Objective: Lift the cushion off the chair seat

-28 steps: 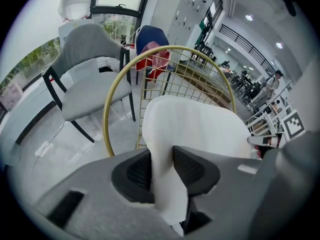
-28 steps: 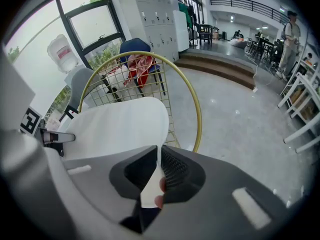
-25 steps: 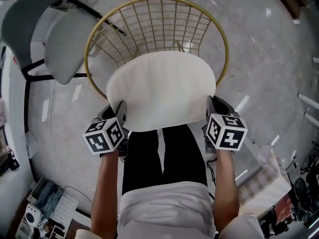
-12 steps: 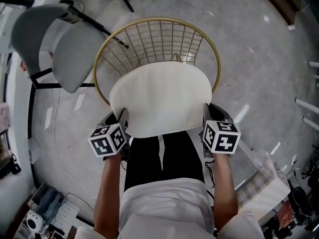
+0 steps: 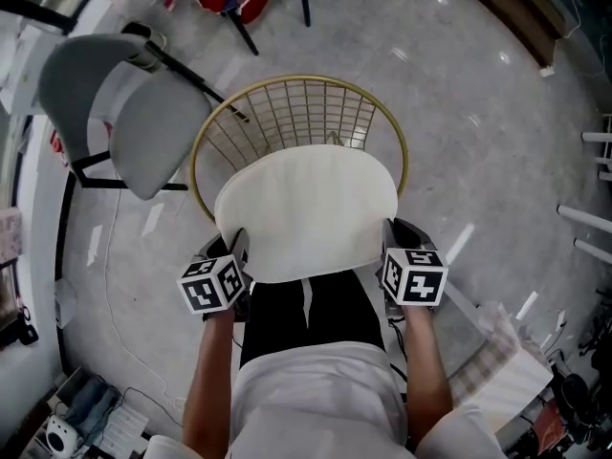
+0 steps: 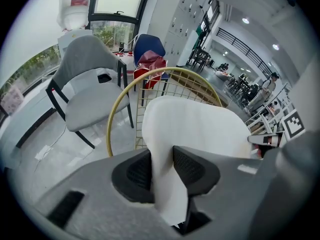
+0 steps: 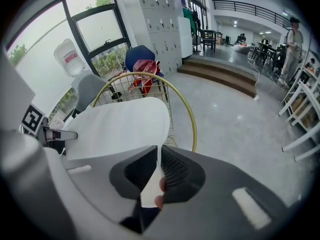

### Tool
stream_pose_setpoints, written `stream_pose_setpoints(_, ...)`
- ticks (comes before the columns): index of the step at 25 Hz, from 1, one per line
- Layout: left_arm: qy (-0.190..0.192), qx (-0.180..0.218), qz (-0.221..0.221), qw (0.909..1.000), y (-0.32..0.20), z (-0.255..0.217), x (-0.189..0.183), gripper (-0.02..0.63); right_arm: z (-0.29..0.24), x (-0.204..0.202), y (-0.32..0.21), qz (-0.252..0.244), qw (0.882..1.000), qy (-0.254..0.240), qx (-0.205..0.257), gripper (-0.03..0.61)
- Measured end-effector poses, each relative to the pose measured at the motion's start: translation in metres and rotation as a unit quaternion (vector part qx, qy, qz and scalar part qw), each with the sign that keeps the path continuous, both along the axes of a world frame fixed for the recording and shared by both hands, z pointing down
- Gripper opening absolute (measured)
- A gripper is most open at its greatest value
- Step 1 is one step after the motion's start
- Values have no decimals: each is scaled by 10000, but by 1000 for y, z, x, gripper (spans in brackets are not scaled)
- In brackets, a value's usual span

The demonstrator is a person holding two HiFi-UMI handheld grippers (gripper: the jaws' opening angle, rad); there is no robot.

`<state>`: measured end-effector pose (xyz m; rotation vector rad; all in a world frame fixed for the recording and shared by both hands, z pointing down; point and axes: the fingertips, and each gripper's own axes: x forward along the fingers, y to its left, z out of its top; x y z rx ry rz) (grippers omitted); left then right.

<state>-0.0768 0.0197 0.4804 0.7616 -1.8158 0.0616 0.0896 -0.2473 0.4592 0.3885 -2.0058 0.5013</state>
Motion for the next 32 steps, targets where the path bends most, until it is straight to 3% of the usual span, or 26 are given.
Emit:
stream_pose_setpoints(14, -231, 139, 10, 9996, -3, -39, -10, 117, -38, -9, -3, -90, 9997, -233, 51, 32)
stream_pose_setpoints(32, -342, 424, -234, 9982, 19, -82, 6, 117, -82, -8, 4, -286, 9983, -471, 173, 32)
